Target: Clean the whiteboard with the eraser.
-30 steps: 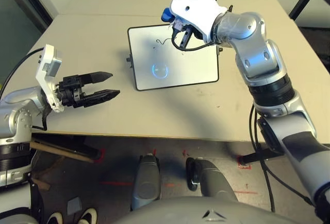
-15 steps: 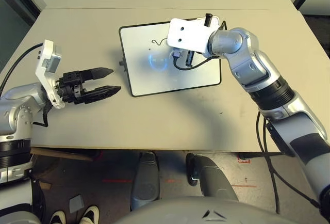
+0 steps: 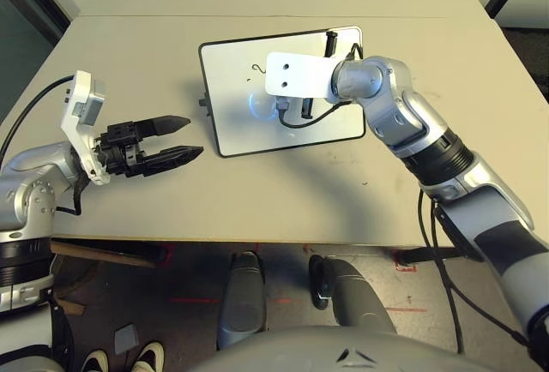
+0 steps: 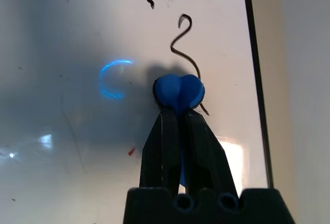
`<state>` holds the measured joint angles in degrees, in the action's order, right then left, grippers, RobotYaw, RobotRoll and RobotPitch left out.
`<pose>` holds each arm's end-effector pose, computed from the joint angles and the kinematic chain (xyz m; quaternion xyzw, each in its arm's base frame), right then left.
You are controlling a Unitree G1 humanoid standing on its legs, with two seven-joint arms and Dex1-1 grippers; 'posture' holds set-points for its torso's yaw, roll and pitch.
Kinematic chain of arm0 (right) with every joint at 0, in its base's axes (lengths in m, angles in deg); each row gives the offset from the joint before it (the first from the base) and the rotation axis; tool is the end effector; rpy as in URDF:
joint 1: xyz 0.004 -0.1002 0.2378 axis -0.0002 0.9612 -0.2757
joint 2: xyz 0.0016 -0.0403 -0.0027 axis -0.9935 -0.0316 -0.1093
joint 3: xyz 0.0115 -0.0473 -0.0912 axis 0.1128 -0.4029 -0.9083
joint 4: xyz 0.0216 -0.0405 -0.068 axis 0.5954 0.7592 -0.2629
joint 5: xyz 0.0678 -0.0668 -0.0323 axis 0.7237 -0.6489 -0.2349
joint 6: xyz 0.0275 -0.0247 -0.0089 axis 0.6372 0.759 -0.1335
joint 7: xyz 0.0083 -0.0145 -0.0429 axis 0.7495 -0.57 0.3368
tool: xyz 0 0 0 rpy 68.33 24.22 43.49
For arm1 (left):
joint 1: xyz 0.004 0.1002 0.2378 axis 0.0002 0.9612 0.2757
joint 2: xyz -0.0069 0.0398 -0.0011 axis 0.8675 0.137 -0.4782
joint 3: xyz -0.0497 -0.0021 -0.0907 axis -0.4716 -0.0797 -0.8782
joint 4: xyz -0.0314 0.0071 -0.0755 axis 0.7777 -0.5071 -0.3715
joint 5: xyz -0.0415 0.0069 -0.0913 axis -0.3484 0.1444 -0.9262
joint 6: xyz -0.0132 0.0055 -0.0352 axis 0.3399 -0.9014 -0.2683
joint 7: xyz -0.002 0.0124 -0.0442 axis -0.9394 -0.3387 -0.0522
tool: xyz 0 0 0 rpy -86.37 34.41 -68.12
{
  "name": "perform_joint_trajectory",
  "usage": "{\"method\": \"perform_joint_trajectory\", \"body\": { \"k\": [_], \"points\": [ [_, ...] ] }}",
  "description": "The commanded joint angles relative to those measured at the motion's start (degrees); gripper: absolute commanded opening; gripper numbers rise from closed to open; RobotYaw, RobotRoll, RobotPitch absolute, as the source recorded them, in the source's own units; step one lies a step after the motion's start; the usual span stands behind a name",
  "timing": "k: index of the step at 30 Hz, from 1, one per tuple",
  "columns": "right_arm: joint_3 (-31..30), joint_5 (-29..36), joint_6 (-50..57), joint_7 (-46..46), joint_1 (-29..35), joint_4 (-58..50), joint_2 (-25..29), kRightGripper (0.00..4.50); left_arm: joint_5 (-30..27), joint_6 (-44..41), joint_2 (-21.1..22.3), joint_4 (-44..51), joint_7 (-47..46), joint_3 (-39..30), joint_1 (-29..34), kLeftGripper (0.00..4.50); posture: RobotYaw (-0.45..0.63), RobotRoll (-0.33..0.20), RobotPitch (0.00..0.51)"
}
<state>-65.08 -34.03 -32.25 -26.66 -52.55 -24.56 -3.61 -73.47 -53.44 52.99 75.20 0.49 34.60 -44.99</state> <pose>0.3127 -0.0762 0.2449 -0.5545 -0.0333 0.3667 0.7463 0.2277 0.3207 0.1886 0.0079 0.0847 -0.4979 0.8630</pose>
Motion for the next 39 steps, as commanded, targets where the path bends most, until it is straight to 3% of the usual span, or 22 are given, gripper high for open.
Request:
{"method": "perform_joint_trajectory", "body": {
  "k": [1, 11, 33, 39],
  "points": [
    [-0.14, -1.78, 0.21, 0.68, -1.34, 2.6, 1.5, 0.01, -0.15, 0.36, -0.07, 0.24, 0.01, 0.5, -0.67, 4.5, 0.31, 0.0, 0.175],
    [0.48, -1.97, -0.53, 1.51, -3.17, 4.51, 2.77, 0.01, 0.56, 1.29, -0.86, -0.84, -0.07, 1.45, -1.86, 4.5, 0.3, 0.0, 0.162],
    [-2.3, -2.43, -2.42, 1.54, -6.75, 7.81, -7.95, 0.01, -0.01, 2.06, -2.7, 1.12, -2.28, 1.07, 0.86, 4.5, 0.35, 0.0, 0.15],
    [-1.7, -2.81, -2.71, 1.85, -6.43, 7.99, -7.16, 0.01, -0.05, 2.32, -2.63, 0.9, -2.36, 1.13, 0.74, 4.5, 0.34, 0.0, 0.144]
  ]
}}
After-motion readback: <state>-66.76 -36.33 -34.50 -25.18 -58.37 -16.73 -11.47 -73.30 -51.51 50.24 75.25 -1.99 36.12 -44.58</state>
